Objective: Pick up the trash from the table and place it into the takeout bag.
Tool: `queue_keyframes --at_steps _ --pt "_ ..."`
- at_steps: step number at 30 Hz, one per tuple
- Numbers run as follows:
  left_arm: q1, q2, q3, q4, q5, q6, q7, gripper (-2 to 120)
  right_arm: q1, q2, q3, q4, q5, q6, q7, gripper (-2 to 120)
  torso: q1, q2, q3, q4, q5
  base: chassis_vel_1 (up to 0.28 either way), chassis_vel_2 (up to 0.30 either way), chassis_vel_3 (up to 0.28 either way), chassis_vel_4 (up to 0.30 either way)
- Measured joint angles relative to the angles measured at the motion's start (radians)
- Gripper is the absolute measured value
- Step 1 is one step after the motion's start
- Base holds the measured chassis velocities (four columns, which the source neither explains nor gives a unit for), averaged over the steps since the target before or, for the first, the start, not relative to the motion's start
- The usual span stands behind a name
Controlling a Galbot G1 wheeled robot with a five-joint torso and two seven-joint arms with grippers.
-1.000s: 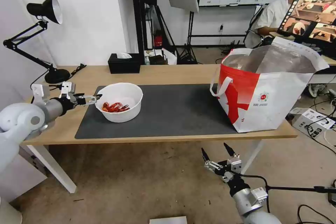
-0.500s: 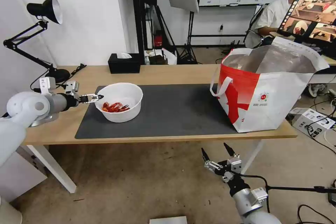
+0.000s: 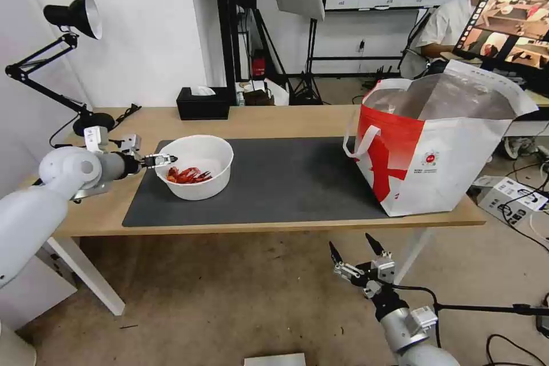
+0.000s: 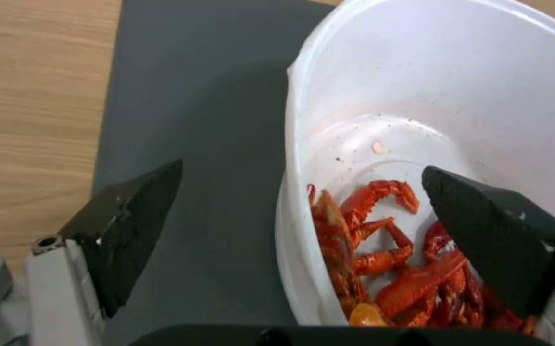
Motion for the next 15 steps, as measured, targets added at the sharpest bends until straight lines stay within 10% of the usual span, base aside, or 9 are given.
queue_keyframes --at_steps 15 --pt "-0.020 -0.012 0.018 0.007 -0.012 0.004 -0.068 55 0.000 0.000 0.000 0.000 0.000 0.000 0.000 100 0.000 0.000 0.000 0.0000 0.0001 0.000 0.000 0.000 0.000"
